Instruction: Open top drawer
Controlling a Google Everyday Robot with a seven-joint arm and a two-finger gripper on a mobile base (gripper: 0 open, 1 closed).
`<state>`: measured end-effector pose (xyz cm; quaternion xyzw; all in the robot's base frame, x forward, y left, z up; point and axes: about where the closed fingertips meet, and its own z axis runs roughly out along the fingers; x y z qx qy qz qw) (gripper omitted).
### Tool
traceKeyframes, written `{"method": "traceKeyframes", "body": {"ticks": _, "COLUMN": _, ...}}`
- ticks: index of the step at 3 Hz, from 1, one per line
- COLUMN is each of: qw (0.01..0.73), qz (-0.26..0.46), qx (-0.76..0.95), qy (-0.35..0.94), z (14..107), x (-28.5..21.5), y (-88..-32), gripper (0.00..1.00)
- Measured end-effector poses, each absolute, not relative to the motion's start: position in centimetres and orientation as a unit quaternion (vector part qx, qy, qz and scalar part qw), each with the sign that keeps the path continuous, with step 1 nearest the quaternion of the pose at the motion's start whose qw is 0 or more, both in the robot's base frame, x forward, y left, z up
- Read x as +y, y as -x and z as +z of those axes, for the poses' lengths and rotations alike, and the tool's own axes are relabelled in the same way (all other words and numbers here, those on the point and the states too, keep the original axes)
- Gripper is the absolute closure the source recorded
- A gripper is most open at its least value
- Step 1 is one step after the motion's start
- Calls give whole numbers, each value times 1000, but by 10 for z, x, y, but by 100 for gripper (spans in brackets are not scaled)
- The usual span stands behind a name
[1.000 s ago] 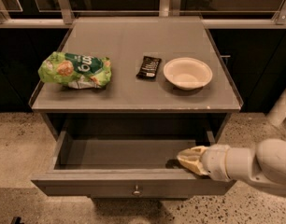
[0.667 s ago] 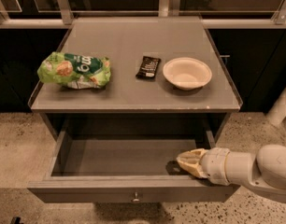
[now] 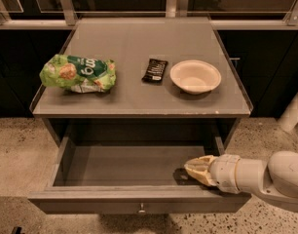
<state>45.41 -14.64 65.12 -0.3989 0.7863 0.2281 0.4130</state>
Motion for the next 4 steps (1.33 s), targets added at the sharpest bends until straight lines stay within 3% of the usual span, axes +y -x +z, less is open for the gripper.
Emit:
{"method": "traceKeyframes", "body": {"ticks": 2, "qw": 427, "qz": 219, "qx": 778, "qy": 406, "z": 662, "x": -145, "y": -456, "gripper": 11}}
{"method": "traceKeyframes", "body": {"ticks": 3, "qw": 446, "qz": 201, "qx": 761, "qy": 427, "z": 682, "x": -142, "y": -463, "gripper": 0}}
{"method": "traceKeyframes", "body": {"ticks": 4, "qw": 446, "qz": 201, "qx": 761, "qy": 427, "z": 682, "x": -142, "y": -463, "gripper": 0}}
